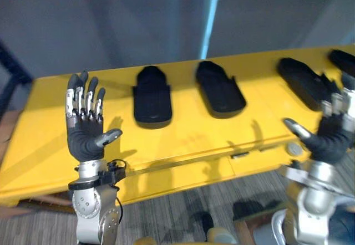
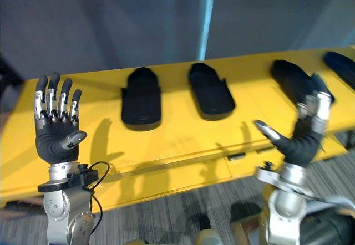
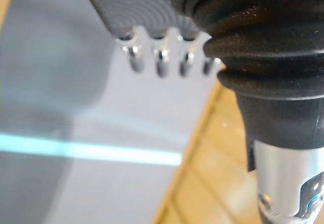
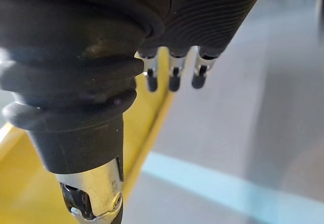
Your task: Walk over and take plastic housings, then place them on the shelf
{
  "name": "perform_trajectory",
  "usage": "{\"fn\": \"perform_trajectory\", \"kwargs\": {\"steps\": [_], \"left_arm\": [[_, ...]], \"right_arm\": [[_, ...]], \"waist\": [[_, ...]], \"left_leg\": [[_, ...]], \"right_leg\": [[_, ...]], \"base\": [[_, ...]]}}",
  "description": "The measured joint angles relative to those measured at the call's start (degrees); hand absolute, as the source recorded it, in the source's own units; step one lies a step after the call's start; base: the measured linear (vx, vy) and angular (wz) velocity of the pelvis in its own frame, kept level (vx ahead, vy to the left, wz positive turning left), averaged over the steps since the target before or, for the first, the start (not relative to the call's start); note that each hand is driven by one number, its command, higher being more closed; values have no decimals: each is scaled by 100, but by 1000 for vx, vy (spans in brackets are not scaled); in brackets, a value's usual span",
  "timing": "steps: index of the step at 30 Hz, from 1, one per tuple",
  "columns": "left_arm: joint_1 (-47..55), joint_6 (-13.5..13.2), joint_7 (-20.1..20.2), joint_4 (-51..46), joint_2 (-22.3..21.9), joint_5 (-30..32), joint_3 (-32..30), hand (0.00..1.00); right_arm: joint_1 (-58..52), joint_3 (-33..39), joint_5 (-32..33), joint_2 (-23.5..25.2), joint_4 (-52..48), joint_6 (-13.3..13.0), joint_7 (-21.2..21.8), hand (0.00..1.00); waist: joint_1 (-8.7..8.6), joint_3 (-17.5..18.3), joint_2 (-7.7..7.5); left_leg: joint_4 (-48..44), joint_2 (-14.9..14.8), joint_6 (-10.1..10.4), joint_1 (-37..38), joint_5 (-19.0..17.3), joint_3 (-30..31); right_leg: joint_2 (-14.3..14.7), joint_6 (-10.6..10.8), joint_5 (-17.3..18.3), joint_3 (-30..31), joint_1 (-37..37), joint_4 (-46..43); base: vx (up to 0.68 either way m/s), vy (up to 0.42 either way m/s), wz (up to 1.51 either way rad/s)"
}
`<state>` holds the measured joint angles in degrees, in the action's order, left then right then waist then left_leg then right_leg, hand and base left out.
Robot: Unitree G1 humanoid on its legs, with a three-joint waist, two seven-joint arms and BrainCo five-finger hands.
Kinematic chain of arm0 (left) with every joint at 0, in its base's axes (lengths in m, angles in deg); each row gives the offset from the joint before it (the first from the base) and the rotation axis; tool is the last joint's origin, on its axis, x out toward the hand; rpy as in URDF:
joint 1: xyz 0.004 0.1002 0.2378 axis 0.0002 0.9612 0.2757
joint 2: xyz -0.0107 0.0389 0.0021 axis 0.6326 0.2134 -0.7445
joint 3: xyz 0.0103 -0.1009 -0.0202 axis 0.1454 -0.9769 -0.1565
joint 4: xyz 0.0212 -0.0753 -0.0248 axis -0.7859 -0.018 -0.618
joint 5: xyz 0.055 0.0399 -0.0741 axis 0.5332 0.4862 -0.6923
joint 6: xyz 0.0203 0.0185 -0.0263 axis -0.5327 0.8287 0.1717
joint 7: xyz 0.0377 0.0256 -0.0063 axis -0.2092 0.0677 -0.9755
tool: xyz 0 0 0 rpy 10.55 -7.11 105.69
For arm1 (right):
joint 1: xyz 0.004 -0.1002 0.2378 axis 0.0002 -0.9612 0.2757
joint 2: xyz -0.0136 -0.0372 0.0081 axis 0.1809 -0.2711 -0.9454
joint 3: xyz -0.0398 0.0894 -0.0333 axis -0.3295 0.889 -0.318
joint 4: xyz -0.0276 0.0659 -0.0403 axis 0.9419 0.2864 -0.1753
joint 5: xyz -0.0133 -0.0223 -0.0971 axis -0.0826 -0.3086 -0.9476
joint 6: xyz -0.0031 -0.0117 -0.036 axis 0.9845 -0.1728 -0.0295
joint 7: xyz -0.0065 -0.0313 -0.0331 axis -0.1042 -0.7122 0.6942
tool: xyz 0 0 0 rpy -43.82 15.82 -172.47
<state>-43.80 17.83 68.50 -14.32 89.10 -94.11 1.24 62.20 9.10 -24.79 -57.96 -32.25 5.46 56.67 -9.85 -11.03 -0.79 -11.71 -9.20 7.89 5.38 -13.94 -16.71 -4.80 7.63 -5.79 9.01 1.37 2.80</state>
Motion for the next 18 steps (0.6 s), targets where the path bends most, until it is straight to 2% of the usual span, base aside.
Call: {"fn": "perform_trajectory", "kwargs": {"steps": [3,4,5,7,8,9,10,11,12,13,15,17,18], "left_arm": [[-72,0,-336,79,-5,41,-5,0],[-59,-1,-420,76,-12,87,-12,0],[12,-5,-624,74,-23,173,-57,0],[354,-5,-1028,10,-57,252,-192,0],[451,-7,-1113,-34,-91,291,-215,0],[547,-11,-1205,-87,-159,385,-223,0],[517,-83,-1208,-102,-288,408,-250,0],[475,-139,-1191,-105,-298,407,-266,0],[207,-254,-1049,-99,-245,384,-260,0],[136,-273,-873,-100,-248,365,-185,0],[143,-332,-745,-101,-237,369,-23,0],[113,-369,-713,-122,-220,375,156,0],[109,-371,-744,-123,-202,399,206,0]], "right_arm": [[-415,319,54,180,-6,-2,0,0],[-490,315,72,225,-7,-4,16,0],[-561,221,198,291,-6,-8,144,0],[-453,-283,531,248,20,-93,420,0],[-418,-415,585,182,45,-126,485,0],[-372,-588,628,41,80,-158,528,0],[-251,-707,607,-177,88,-165,464,0],[-177,-789,607,-229,107,-158,413,0],[-73,-874,594,-244,164,-103,234,0],[6,-1025,540,-235,319,-21,70,0],[-54,-1326,490,-135,359,39,-152,0],[-230,-1594,529,-1,356,2,-262,0],[-262,-1650,584,32,356,-13,-254,0]], "waist": [[-256,37,68],[-249,41,74],[-205,39,78],[22,-23,173],[61,-56,218],[110,-44,369],[122,14,804],[112,-33,882],[128,-201,730],[133,-305,658],[163,-322,598],[214,-344,506],[304,-350,426]], "left_leg": [[-5,-4,13,120,-56,-367],[-28,9,-14,147,-70,-371],[-257,47,-191,131,-167,-94],[-962,271,-648,34,-469,1064],[-1094,337,-694,35,-548,1377],[-1170,391,-785,-3,-679,1725],[-1166,229,-900,-174,-946,1974],[-1095,208,-823,-184,-1081,2006],[-1070,444,-582,-94,-1223,2057],[-1188,583,-585,-142,-1224,2087],[-1285,658,-616,-135,-1256,2053],[-1376,663,-620,-118,-1375,1822],[-1485,647,-666,-117,-1400,1620]], "right_leg": [[175,18,-112,533,217,25],[218,24,-141,688,267,25],[311,33,-187,1053,359,24],[548,-36,-113,1922,485,-46],[609,-81,-70,2078,509,-52],[678,-154,48,2146,622,-55],[934,-126,230,2013,1051,-638],[1082,-127,271,1893,1306,-1421],[1011,227,713,1753,1540,-1987],[941,234,714,1805,1580,-2162],[881,325,610,1882,1550,-2115],[875,365,324,1976,1454,-1818],[861,305,157,1951,1423,-1553]], "base": [[57,13,-87],[20,-4,-120],[-7,-2,-160],[-64,53,-212],[-110,132,-172],[-118,173,-117],[-102,175,-84],[-41,151,-41],[-88,87,-4],[-114,80,-1],[-155,71,-16],[-184,65,-55],[-268,37,-86]]}}
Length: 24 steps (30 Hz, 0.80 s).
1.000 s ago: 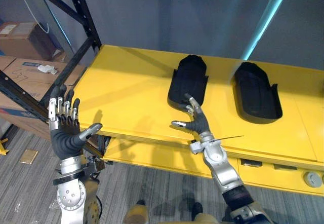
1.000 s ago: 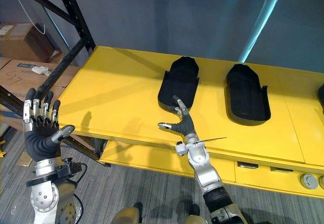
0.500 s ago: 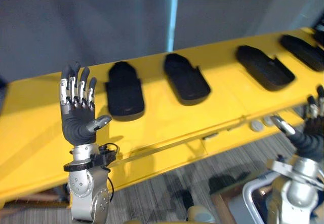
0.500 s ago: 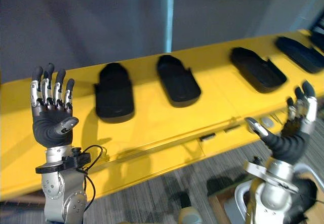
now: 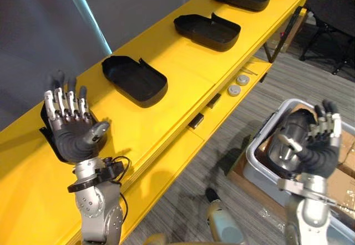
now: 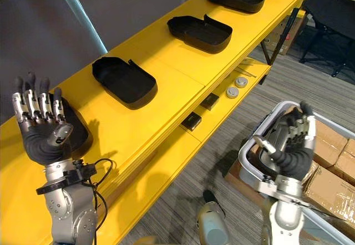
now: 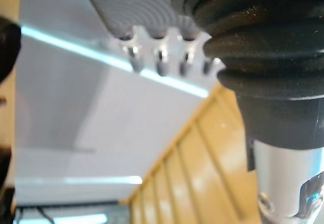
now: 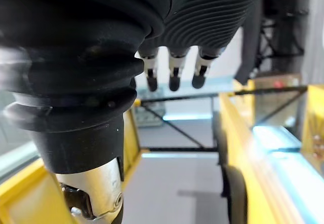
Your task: Walk over and take plastic housings, then place them on the shelf
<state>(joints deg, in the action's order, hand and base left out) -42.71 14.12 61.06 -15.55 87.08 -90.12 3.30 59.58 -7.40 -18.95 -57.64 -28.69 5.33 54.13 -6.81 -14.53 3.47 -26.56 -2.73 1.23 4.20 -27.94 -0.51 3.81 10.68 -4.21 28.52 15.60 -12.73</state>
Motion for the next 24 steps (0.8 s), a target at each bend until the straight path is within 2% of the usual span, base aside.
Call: {"fn": "perform_trajectory", "kwargs": {"steps": [1,2,3,4,5,6,7,8,9,10,11,12,13,14,15,16,17,18,20,21,22,23,24], "left_arm": [[-4,7,-138,5,39,74,-4,0],[-9,5,-232,3,58,141,-14,0],[48,-23,-368,-29,150,227,-108,0],[124,-27,-360,-35,190,217,-253,0],[151,-27,-338,-44,199,206,-323,0],[267,-30,-293,-135,200,169,-443,0],[340,-37,-270,-185,200,137,-517,0],[425,-44,-205,-197,200,-34,-581,0],[488,-44,-123,-198,192,-146,-644,0],[571,-49,-32,-197,205,-332,-732,0],[575,-52,-16,-193,225,-483,-768,0],[547,-49,0,-182,157,-636,-750,0],[548,-46,1,-175,115,-735,-741,0],[519,-43,-21,-114,19,-820,-704,0],[441,-42,-52,-63,-133,-885,-662,0],[310,-35,-138,25,-311,-897,-601,0],[251,-26,-211,78,-368,-893,-561,0],[205,-24,-351,153,-407,-891,-499,0],[139,-32,-569,264,-460,-908,-452,0],[136,-49,-606,365,-468,-901,-411,0],[142,-58,-606,430,-472,-886,-380,0],[165,-80,-600,528,-485,-850,-296,0],[225,-80,-582,610,-490,-840,-115,0]], "right_arm": [[1,-49,136,24,3,-35,45,0],[28,-52,176,43,7,-91,88,0],[111,-126,232,65,8,-210,151,0],[127,-289,221,64,-41,-256,120,0],[128,-362,184,73,-47,-256,109,0],[141,-524,128,89,-42,-244,67,0],[162,-607,105,96,-39,-228,31,0],[198,-693,75,121,10,-182,-33,0],[246,-697,54,142,107,-130,-46,0],[291,-682,-52,166,319,-76,-115,0],[295,-674,-101,183,485,-21,-143,0],[354,-646,-160,176,670,83,-164,0],[380,-641,-201,169,710,146,-178,0],[367,-623,-303,136,712,230,-196,0],[386,-543,-337,59,712,301,-193,0],[448,-383,-376,-64,713,402,-184,0],[465,-294,-376,-121,713,471,-178,0],[470,-199,-375,-166,715,557,-154,0],[404,24,-430,-172,710,622,-123,0],[289,124,-424,-165,707,653,-119,0],[213,162,-423,-157,697,655,-118,0],[117,219,-421,-144,687,652,-129,0],[66,335,-409,-167,689,652,-149,0]], "waist": [[98,-11,-41],[153,-12,-25],[225,2,-41],[235,26,-71],[278,50,-114],[340,136,-212],[373,162,-247],[400,168,-251],[432,174,-254],[444,220,-307],[447,263,-353],[448,294,-343],[451,305,-287],[409,331,-151],[329,325,-25],[225,266,129],[157,254,157],[72,248,154],[-91,219,118],[-117,183,66],[-117,154,43],[-112,61,-6],[-103,29,77]], "left_leg": [[-22,-118,-6,-7,18,-297],[21,-194,-8,-1,53,-390],[22,-366,27,-12,96,-648],[18,-447,62,36,135,-687],[17,-482,82,82,145,-715],[-30,-574,106,98,156,-804],[-56,-619,114,102,160,-820],[-132,-756,162,98,170,-821],[-151,-849,220,108,185,-823],[-154,-960,366,112,213,-830],[-152,-1037,582,115,212,-832],[-75,-1220,765,172,261,-869],[3,-1303,873,210,316,-936],[142,-1477,1077,271,430,-989],[211,-1612,1200,319,511,-976],[185,-1747,1176,290,611,-940],[160,-1769,1148,268,711,-939],[72,-1760,1032,198,908,-935],[-510,-1753,441,-176,1438,-895],[-941,-1753,115,-444,1929,-883],[-1124,-1754,20,-554,2211,-879],[-1279,-1724,68,-663,2219,-805],[-1242,-1522,314,-800,1718,-736]], "right_leg": [[-214,-336,17,-405,-120,491],[-300,-595,179,-807,-60,536],[-377,-647,229,-1360,219,-88],[-538,-716,307,-1655,297,-845],[-660,-722,394,-1751,257,-1184],[-899,-870,585,-1799,196,-1743],[-1034,-953,651,-1812,152,-1939],[-1302,-972,679,-1905,-7,-2118],[-1459,-958,666,-1924,-109,-2127],[-1640,-841,494,-1919,-223,-1962],[-1699,-657,397,-1896,-305,-1720],[-1543,-339,694,-2055,-374,-1564],[-1463,-204,787,-2121,-364,-1511],[-1354,39,953,-2341,-365,-1324],[-1233,134,1122,-2537,-351,-1211],[-1054,88,1214,-2542,-315,-1223],[-981,58,1230,-2530,-261,-1263],[-947,8,1257,-2492,-202,-1302],[-912,-104,1243,-2425,-164,-1248],[-912,-209,1228,-2371,-189,-1169],[-916,-268,1212,-2362,-232,-1082],[-954,-346,1190,-2347,-340,-913],[-933,-461,1129,-2279,-391,-702]], "base": [[-242,26,-90],[-188,13,-100],[-125,-5,-74],[-81,-35,-60],[-35,-61,-35],[27,-76,-31],[42,-132,-30],[48,-180,-22],[61,-249,-31],[54,-232,-39],[64,-297,-56],[56,-269,-57],[63,-335,-73],[67,-339,-78],[66,-491,-78],[42,-429,-56],[12,-363,-36],[-1,-269,-29],[-12,-312,-30],[-22,-239,-26],[-29,-208,-22],[-17,-120,-20],[-18,-106,-31]]}}
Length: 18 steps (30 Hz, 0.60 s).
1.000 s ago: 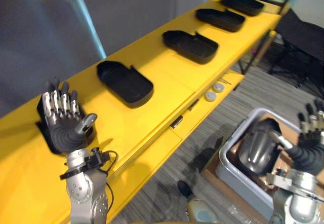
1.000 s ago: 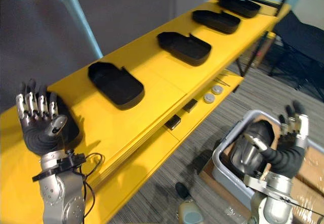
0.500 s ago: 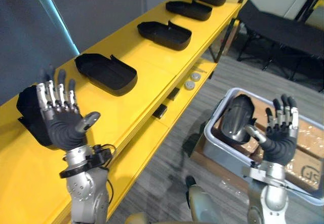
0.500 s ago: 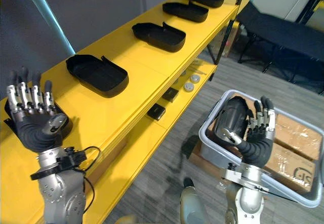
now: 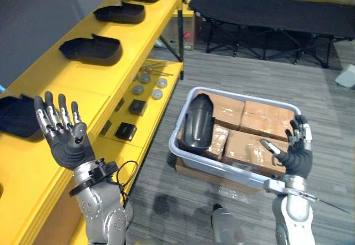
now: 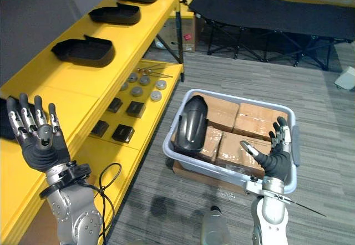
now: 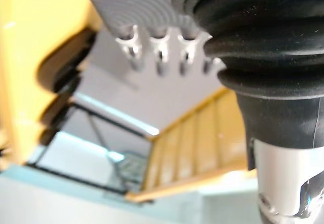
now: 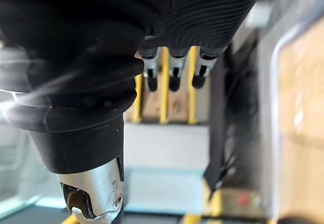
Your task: Walk over and take plastic housings, then place them on the shelf
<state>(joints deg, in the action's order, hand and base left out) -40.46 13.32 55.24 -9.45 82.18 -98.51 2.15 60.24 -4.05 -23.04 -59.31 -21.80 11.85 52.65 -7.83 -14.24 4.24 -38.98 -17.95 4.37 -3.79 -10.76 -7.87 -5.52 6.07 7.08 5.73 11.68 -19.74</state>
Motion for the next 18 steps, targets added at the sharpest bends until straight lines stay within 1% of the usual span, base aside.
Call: {"fn": "perform_trajectory", "kwargs": {"steps": [1,2,3,4,5,6,7,10,11,12,13,15,16,17,18], "left_arm": [[69,0,23,0,1,24,137,0],[88,3,41,5,1,60,176,0],[90,4,72,28,6,118,210,0],[93,5,129,46,11,107,258,0],[93,6,187,55,21,101,287,0],[100,19,323,118,111,74,335,0],[98,64,503,144,195,-26,429,0],[41,117,679,173,349,-67,523,0],[-32,122,746,174,431,-81,546,0],[-181,143,760,174,501,-74,560,0],[-274,157,762,174,515,-65,588,0],[-646,225,775,175,541,-59,740,0],[-732,239,776,177,564,-59,789,0],[-903,314,780,216,599,-50,882,0],[-1072,392,781,315,661,-38,1012,0]], "right_arm": [[19,45,3,-44,4,0,-62,0],[27,42,4,-55,15,1,-128,0],[66,34,4,-52,150,3,-240,0],[148,16,16,-52,438,63,-382,0],[227,17,33,-49,625,94,-480,0],[432,16,55,2,1089,105,-706,0],[570,10,54,62,1359,112,-929,0],[1087,51,125,73,1946,134,-1186,0],[1477,161,171,59,2344,180,-1253,0],[1898,265,288,-17,2733,252,-1298,0],[2106,309,347,-78,2914,276,-1325,0],[2829,360,481,-424,3526,382,-1373,0],[3018,360,558,-490,3661,417,-1389,0],[3365,360,649,-629,3910,504,-1482,0],[3664,349,706,-781,4246,529,-1549,0]], "waist": [[36,-50,92],[46,-77,137],[61,-132,192],[96,-136,198],[120,-157,192],[234,-222,84],[290,-298,27],[413,-486,-21],[431,-592,-26],[474,-719,-21],[514,-778,-11],[579,-946,7],[609,-992,3],[691,-1052,7],[745,-1058,10]], "left_leg": [[206,309,55,-165,-377,80],[356,451,52,-241,-497,110],[808,730,28,-345,-610,114],[1348,1008,26,-430,-588,165],[1557,1158,17,-434,-479,266],[1766,1322,-20,-245,-375,203],[1773,1419,-68,-284,-344,174],[1612,1487,-97,-501,-362,148],[1524,1499,-104,-622,-366,218],[1462,1490,-112,-715,-371,282],[1444,1488,-113,-769,-371,319],[1339,1512,-123,-1064,-365,556],[1298,1509,-123,-1131,-364,598],[1234,1500,-123,-1250,-365,662],[1214,1512,-133,-1361,-355,747]], "right_leg": [[16,-100,-84,65,-5,188],[22,-126,-126,62,-20,273],[20,-98,-211,54,-83,433],[-18,-26,-262,34,-94,492],[-45,29,-284,30,-86,488],[-181,101,-295,57,-99,524],[-289,198,-364,37,-134,670],[-417,327,-600,-88,-109,897],[-438,364,-754,-213,-181,1055],[-436,354,-910,-391,-224,1220],[-433,357,-981,-445,-239,1303],[-433,338,-1188,-741,-282,1604],[-421,335,-1221,-778,-280,1654],[-396,318,-1292,-858,-274,1745],[-389,316,-1343,-929,-272,1827]], "base": [[-6,-37,-30],[-10,-16,-22],[-12,53,-4],[-15,82,0],[-12,110,-8],[-5,99,-4],[-4,101,-4],[-8,116,9],[8,63,17],[-3,48,20],[-27,31,25],[-50,18,40],[-63,9,33],[-74,12,29],[-63,10,28]]}}
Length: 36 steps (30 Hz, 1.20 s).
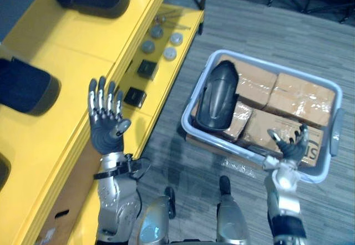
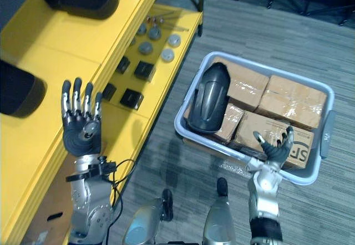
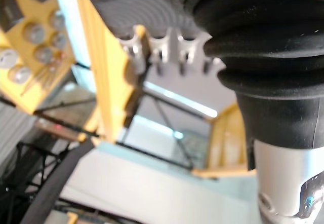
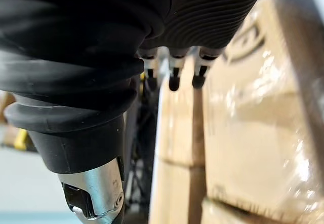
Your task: Walk over and take plastic housings, then place them on the shelf
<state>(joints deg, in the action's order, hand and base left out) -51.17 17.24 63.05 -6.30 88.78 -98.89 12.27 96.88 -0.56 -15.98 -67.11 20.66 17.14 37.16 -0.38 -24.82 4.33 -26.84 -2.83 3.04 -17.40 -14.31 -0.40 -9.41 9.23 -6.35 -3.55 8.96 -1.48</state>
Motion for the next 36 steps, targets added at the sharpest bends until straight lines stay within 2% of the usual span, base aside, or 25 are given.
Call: {"fn": "perform_trajectory", "kwargs": {"steps": [3,4,10,16,21,25,26,30,34,36], "left_arm": [[-167,190,105,288,72,28,259,0],[-235,310,186,415,76,32,347,0],[-440,528,386,762,247,27,766,0],[-740,581,376,1151,241,26,954,0],[-920,691,269,1538,238,26,1174,0],[-1104,724,111,1844,220,23,1181,0],[-1187,726,89,1971,221,22,1213,0],[-1381,728,-59,2119,190,15,1290,0],[-1450,723,-132,2405,144,16,1285,0],[-1496,722,-138,2559,119,11,1289,0]], "right_arm": [[640,-21,80,-301,681,128,-86,0],[912,-93,189,-503,925,189,-71,0],[1667,-379,533,-1009,1560,203,89,0],[2251,-587,532,-1223,2136,264,334,0],[2760,-772,758,-1377,3100,798,470,0],[3071,-996,745,-1619,3544,1017,665,0],[3169,-997,731,-1704,3694,1118,779,100],[3382,-1004,502,-1991,4030,1306,929,100],[3516,-1006,2,-2268,4335,1733,1235,100],[3549,-995,-328,-2336,4409,1988,1244,100]], "waist": [[162,-4,0],[269,-5,-1],[365,-62,-9],[481,-185,-3],[633,-255,55],[676,-261,67],[709,-261,68],[787,-273,93],[820,-281,110],[889,-282,111]], "left_leg": [[-89,43,-3,-170,4,123],[-154,46,-4,-259,4,148],[-275,81,-6,-439,5,270],[-414,46,-7,-648,4,307],[-541,18,-31,-832,25,320],[-520,44,-49,-922,85,317],[-512,43,-43,-931,96,316],[-450,80,-30,-1068,206,381],[-337,84,0,-1073,300,439],[-258,57,44,-1071,357,458]], "right_leg": [[9,-6,-47,-124,22,83],[20,-23,-85,-138,74,112],[5,-26,-136,-304,115,114],[12,-28,-137,-394,296,-22],[34,-27,-141,-440,422,-98],[-2,-25,-142,-452,541,-158],[-3,-25,-141,-453,568,-182],[-46,-26,-140,-574,714,-261],[-59,-127,-71,-687,767,-338],[-44,-178,-33,-726,824,-404]], "base": [[-31,13,21],[-25,17,12],[-20,8,10],[-59,2,2],[-73,5,2],[-42,11,3],[-49,5,1],[-47,-8,10],[-44,-19,7],[-45,-51,4]]}}
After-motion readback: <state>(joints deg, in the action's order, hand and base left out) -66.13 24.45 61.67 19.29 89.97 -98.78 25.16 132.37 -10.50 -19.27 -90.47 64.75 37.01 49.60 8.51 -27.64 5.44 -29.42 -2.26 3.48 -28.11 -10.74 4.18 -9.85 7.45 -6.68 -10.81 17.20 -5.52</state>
